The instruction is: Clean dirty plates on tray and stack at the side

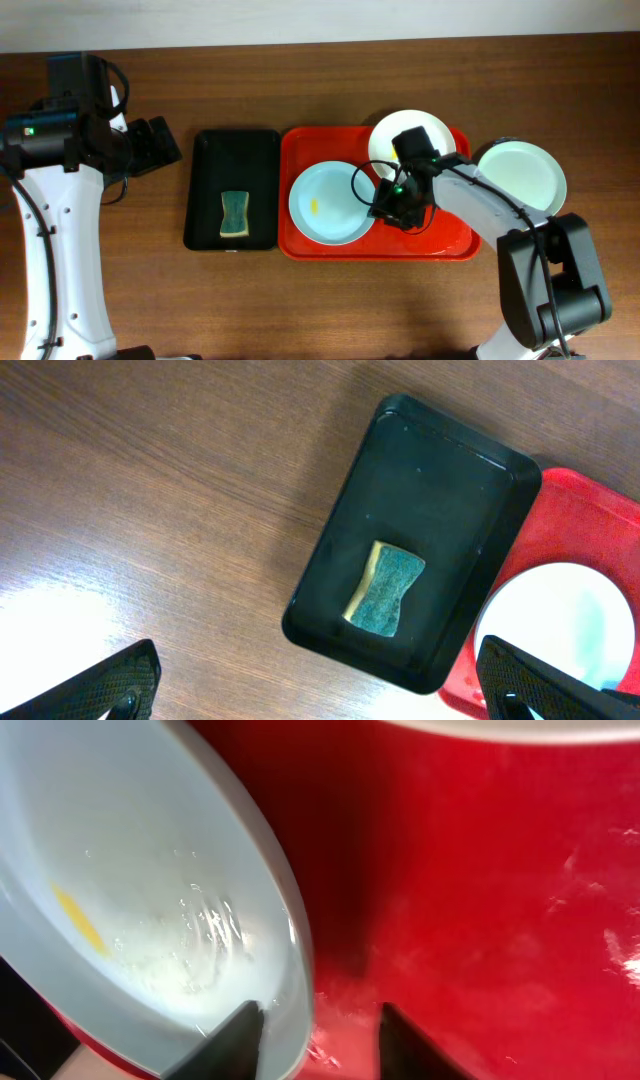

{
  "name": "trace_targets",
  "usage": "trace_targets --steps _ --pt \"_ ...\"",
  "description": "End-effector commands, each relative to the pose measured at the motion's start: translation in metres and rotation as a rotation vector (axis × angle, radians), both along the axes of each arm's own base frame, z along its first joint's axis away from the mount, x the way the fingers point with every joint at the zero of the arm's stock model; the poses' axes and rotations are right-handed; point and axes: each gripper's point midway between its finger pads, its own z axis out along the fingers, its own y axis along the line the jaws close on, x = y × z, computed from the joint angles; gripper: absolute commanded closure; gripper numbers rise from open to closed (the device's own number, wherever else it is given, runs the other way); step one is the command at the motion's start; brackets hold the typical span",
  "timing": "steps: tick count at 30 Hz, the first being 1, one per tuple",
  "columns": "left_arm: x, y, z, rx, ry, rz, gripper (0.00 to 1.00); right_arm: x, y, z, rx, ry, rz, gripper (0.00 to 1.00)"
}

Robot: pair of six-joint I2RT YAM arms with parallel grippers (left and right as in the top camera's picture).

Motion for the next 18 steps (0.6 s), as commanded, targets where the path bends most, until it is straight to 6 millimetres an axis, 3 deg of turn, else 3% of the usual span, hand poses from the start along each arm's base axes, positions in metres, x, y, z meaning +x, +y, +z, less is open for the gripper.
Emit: trace_targets --steps 1,5,8,13,18 --pt "0.000 0.003 0.005 0.007 -0.016 0.012 0.01 0.034 -0.007 0.045 -0.027 -0.180 0.122 0.52" --pt "0.000 0.003 0.005 0.007 -0.016 0.012 0.01 0.053 -0.040 0.073 -0.203 -0.244 0.186 0.50" --pt "0.000 0.003 0.005 0.007 -0.016 0.012 0.01 0.062 -0.059 0.079 -0.314 -0.277 0.213 0.49" --pt "0.000 0.003 0.005 0.007 -0.016 0.012 0.01 0.073 -0.095 0.079 -0.529 -0.299 0.174 0.25" --pt "0.000 0.003 0.005 0.007 -0.016 0.012 0.01 0.074 -0.099 0.080 -0.552 -0.302 0.169 0.14"
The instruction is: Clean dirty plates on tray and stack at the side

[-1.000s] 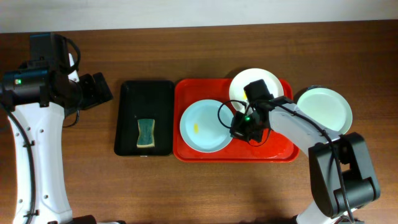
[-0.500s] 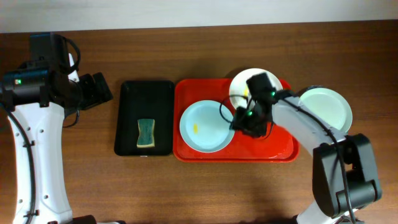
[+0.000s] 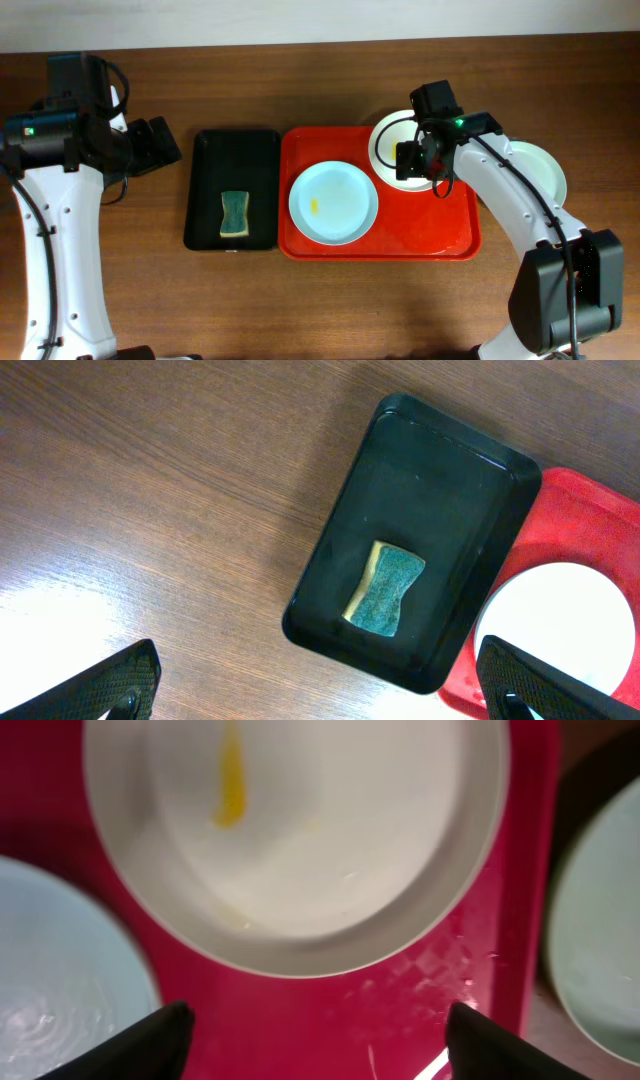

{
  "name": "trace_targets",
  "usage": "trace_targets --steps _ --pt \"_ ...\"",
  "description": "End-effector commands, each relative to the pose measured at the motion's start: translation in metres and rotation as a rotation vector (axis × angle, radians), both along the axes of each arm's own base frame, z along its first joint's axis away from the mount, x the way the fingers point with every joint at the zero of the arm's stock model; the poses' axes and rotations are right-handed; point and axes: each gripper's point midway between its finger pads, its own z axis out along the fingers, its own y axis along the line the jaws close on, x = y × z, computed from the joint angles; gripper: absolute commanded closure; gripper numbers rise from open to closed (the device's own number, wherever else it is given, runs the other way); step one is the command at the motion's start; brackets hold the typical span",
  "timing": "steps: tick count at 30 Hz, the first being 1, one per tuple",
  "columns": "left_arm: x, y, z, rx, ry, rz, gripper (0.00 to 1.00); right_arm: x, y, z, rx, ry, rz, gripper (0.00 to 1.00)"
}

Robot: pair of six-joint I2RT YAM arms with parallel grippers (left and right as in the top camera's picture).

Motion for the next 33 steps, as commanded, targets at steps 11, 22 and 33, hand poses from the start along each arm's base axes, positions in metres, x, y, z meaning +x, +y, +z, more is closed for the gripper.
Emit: trace_targets --steps 11,22,33 --pt "-0.0001 0.0026 0.0054 0.006 -0.016 0.012 0.01 0.0051 -0.0109 0.0082 -0.059 -0.033 -0.012 0.02" --pt "0.0000 0.0026 0.0054 0.006 -0.016 0.012 0.01 0.0051 -0.0109 0.0082 -0.059 -0.033 -0.012 0.02" --pt "-0.0001 0.0026 0.0054 0.006 -0.016 0.012 0.01 0.0050 -0.0109 0.0082 -0.059 -0.033 -0.012 0.01"
